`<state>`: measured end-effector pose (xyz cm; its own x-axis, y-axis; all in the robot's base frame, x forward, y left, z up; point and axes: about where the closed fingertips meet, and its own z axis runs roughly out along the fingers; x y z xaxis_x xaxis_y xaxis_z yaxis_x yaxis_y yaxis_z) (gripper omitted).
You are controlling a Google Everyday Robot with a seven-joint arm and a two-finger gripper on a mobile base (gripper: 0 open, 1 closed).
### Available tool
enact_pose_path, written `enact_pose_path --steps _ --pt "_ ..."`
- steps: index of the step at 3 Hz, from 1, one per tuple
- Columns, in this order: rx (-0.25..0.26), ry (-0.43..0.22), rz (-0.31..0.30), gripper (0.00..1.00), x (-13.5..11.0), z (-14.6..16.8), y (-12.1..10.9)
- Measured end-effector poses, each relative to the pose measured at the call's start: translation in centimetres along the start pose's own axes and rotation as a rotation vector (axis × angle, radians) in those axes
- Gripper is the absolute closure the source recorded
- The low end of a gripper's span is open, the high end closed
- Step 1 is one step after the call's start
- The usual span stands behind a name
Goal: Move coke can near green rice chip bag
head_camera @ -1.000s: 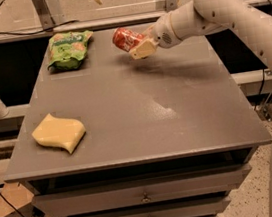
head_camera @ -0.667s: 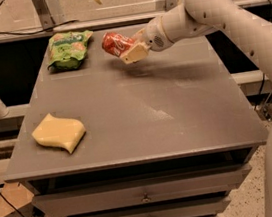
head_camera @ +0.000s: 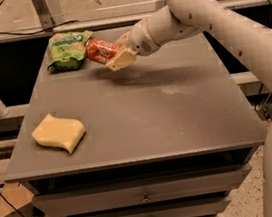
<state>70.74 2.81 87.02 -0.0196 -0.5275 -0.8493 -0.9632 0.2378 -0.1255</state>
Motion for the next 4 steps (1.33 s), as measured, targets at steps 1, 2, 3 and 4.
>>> enact_pose_path --steps 1,2,3,4 --pt "-0.018 0.010 -0.035 0.60 -0.6 1.5 0.7" --pt "-0.028 0.044 -0.079 0.36 -0.6 3.3 0.8" --pt "-0.030 0.085 -0.123 0.12 -0.4 4.8 0.7" --pt "-0.025 0.099 -0.144 0.00 -0.5 5.3 0.5"
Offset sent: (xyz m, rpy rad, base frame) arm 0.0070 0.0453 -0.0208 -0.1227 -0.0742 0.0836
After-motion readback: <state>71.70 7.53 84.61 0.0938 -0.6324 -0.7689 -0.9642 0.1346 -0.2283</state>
